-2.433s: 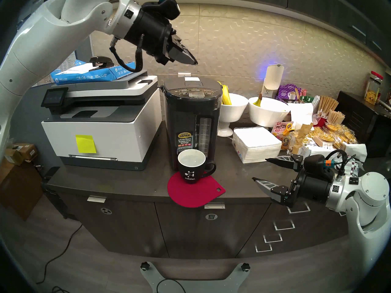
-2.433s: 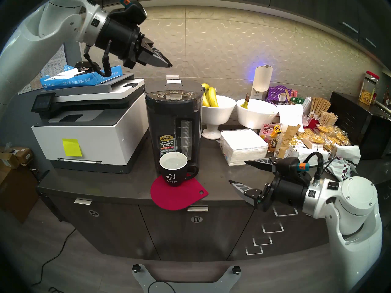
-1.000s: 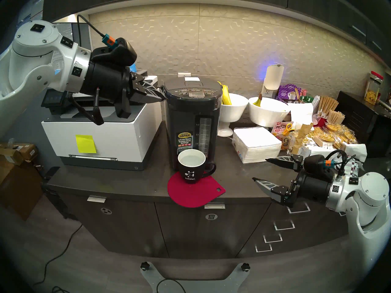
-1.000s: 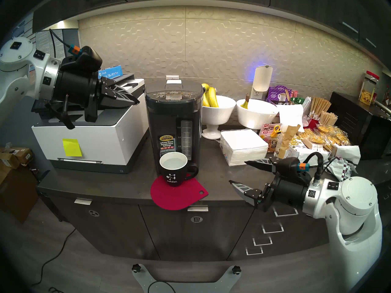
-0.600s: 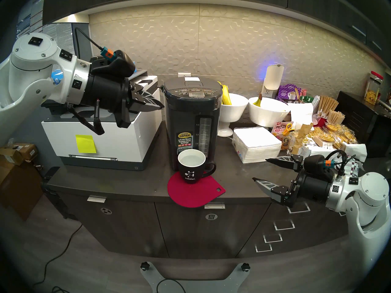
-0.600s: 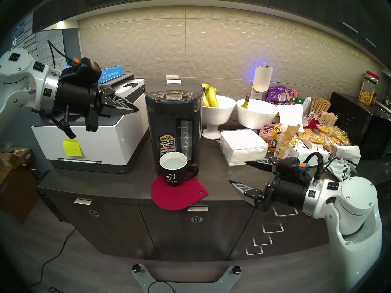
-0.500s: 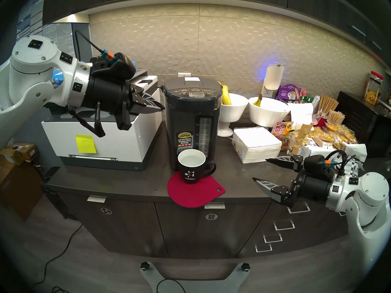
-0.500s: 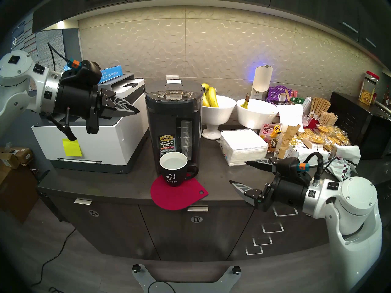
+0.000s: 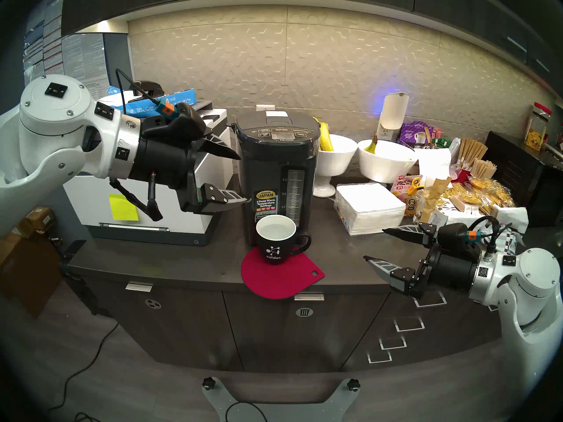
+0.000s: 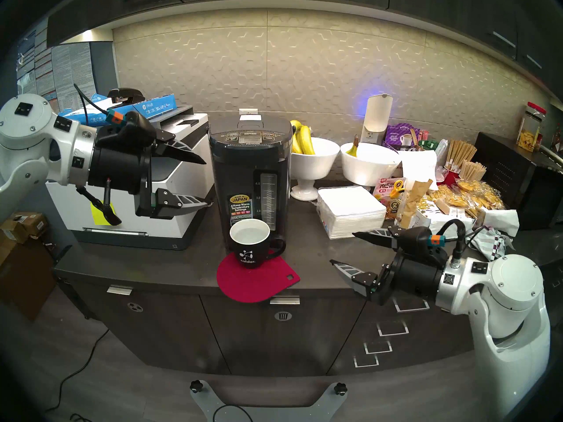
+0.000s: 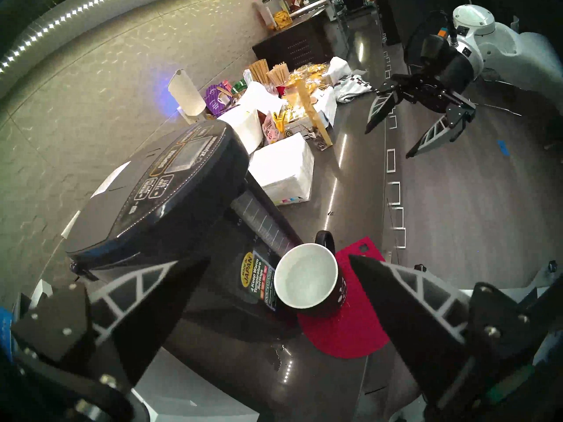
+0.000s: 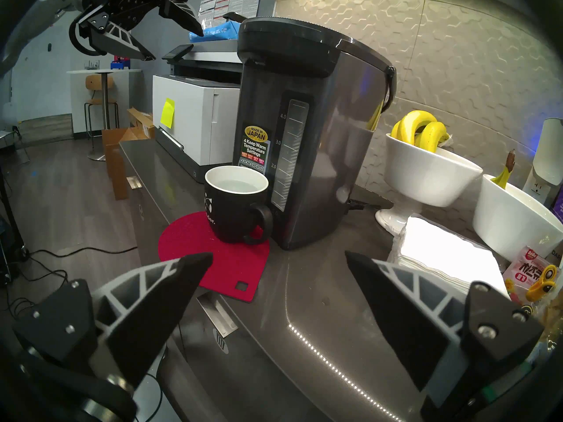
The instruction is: Press the water dispenser button and fill the cup
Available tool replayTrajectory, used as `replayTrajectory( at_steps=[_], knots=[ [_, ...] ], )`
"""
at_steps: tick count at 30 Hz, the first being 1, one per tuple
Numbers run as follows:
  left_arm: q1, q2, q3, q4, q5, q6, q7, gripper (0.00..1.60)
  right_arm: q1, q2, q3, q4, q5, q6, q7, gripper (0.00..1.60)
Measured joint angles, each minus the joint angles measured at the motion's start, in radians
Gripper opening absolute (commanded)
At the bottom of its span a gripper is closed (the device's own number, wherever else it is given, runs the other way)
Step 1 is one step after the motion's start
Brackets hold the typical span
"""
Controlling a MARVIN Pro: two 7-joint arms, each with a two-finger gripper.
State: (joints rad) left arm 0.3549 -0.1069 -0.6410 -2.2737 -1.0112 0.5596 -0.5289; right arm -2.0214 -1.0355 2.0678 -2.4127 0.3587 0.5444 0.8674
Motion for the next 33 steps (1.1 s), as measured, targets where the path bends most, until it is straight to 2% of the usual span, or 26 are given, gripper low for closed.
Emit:
replayTrajectory(
  at_steps=[33],
  knots=[
    [0.112,0.011,0.020,-0.061,-0.028,-0.164,0.203,1.60,0.000,0.000,0.000,0.001,0.000,0.000,0.001,1.60]
  ],
)
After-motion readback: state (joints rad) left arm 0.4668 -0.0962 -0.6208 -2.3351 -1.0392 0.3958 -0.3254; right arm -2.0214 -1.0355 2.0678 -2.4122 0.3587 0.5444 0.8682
